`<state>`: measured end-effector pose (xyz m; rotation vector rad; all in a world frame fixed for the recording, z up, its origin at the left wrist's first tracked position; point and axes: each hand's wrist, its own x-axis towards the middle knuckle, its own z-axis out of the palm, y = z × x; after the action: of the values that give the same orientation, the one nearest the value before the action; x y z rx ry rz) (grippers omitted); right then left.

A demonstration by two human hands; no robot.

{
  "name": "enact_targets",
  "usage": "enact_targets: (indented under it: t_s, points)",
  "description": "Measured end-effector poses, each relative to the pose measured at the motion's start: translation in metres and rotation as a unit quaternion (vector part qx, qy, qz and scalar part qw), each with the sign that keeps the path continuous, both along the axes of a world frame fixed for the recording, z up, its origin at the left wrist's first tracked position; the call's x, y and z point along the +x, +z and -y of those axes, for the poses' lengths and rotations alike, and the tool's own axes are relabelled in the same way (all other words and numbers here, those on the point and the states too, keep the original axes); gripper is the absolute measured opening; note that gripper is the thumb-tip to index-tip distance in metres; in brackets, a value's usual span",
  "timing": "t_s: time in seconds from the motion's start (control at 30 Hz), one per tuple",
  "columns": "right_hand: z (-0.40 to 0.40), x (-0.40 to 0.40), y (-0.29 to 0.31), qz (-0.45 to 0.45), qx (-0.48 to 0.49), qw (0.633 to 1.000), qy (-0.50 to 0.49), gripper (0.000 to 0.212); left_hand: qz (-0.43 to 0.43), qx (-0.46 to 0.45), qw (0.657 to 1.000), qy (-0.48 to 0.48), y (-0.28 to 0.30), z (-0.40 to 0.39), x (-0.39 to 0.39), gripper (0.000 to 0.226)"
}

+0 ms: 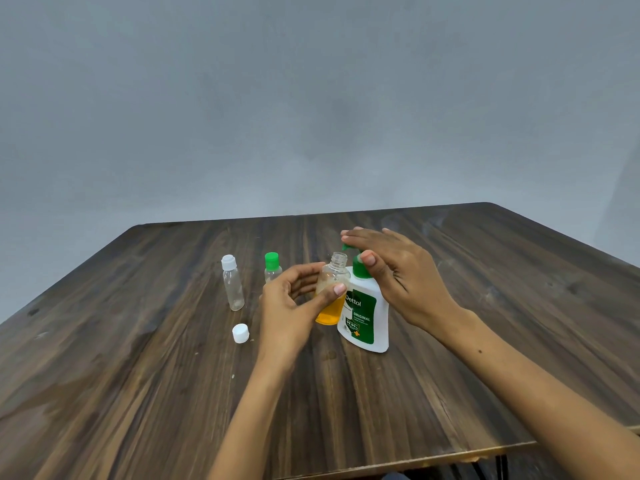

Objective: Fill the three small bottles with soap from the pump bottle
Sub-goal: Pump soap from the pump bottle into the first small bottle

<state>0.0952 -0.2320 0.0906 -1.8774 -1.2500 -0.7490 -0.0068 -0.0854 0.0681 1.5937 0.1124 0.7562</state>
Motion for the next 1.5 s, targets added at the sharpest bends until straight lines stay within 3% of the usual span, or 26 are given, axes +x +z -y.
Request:
enact_targets:
  t_s: [0.27, 1.5]
  points:
    - [-0.0035, -0.0004, -0.0037, -0.027, 0.037, 0.999, 0.01, 0.07, -0.004, -0.007, 1.0, 0.001, -0.0044, -0.0027, 0.0007, 0.034]
    - [-0.0001, 0.001, -0.0016, 0.017, 0.0, 1.0, 0.0, 0.069, -0.001, -0.007, 1.0, -0.001, -0.0017, -0.0009, 0.0005, 0.034]
